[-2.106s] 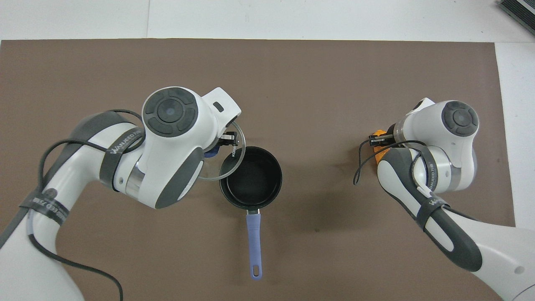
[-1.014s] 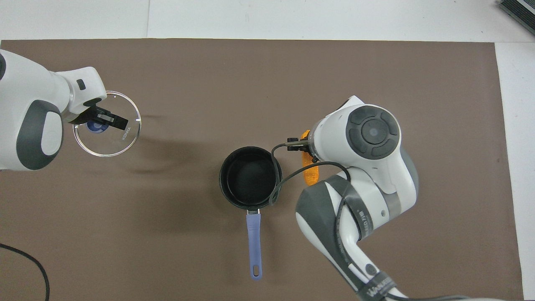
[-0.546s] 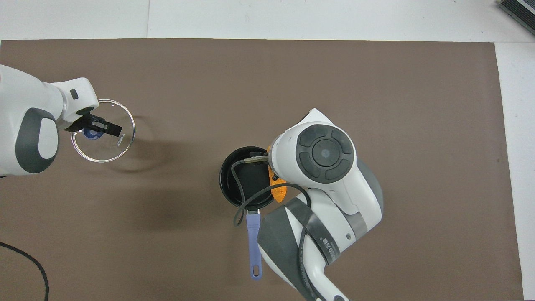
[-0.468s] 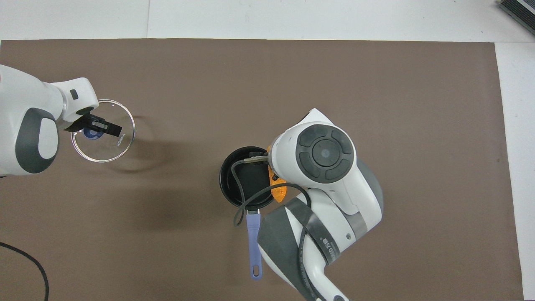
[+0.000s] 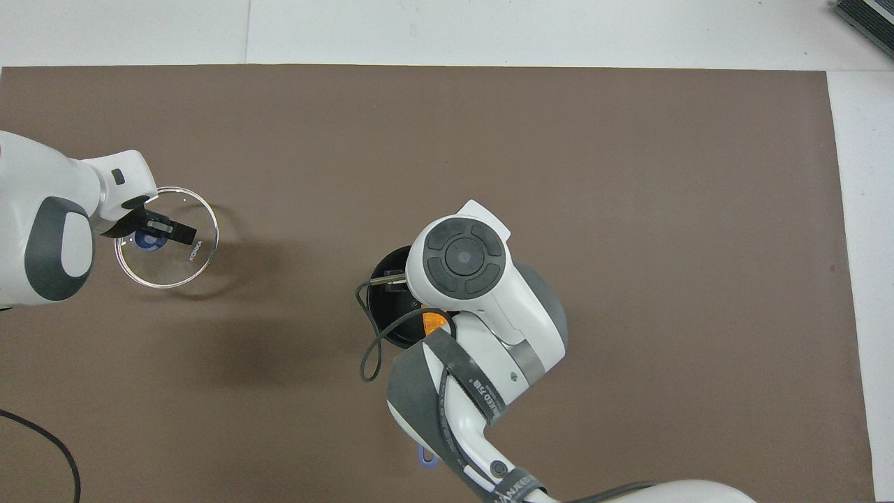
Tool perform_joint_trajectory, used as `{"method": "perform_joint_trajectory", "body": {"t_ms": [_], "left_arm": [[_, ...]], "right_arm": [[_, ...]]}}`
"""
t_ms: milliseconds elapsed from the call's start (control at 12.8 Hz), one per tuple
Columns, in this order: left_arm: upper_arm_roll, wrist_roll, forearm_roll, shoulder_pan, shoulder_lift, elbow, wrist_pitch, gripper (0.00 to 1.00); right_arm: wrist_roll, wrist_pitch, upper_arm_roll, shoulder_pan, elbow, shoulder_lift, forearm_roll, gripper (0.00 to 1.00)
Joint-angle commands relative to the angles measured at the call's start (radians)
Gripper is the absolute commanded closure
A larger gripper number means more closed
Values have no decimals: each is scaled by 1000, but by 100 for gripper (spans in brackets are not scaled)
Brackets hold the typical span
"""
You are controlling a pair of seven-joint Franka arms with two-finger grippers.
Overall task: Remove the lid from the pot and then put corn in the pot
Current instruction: 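Lower the corn into the pot and open the right gripper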
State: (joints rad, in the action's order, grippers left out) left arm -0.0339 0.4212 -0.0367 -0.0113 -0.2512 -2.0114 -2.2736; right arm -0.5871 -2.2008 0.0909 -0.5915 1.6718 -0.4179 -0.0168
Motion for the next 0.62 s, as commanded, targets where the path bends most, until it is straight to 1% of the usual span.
{"method": "perform_joint_trajectory", "body": {"t_ms": [0, 156, 234, 312, 390, 468, 546], "left_arm": [[9, 15, -20, -3, 15, -26, -27, 90], [9, 11, -20, -3, 18, -32, -32, 90], [9, 11, -20, -1, 18, -35, -32, 87], [9, 18, -20, -1, 20, -40, -34, 72], [9, 21, -20, -1, 21, -41, -35, 62], [9, 21, -20, -1, 21, -41, -35, 59], [9, 19, -20, 1, 23, -46, -35, 59]], "right_arm": [[-28, -17, -2, 4, -1, -10, 9, 100], [-30, -42, -2, 6, 17, -15, 9, 98], [-28, -56, -2, 6, 26, -18, 9, 97], [-27, -57, -2, 6, 37, -16, 9, 94], [-23, -59, -2, 7, 42, -15, 9, 91], [-17, -66, -2, 10, 49, -13, 6, 85], [-14, -77, -2, 12, 60, -12, 5, 79]]}}
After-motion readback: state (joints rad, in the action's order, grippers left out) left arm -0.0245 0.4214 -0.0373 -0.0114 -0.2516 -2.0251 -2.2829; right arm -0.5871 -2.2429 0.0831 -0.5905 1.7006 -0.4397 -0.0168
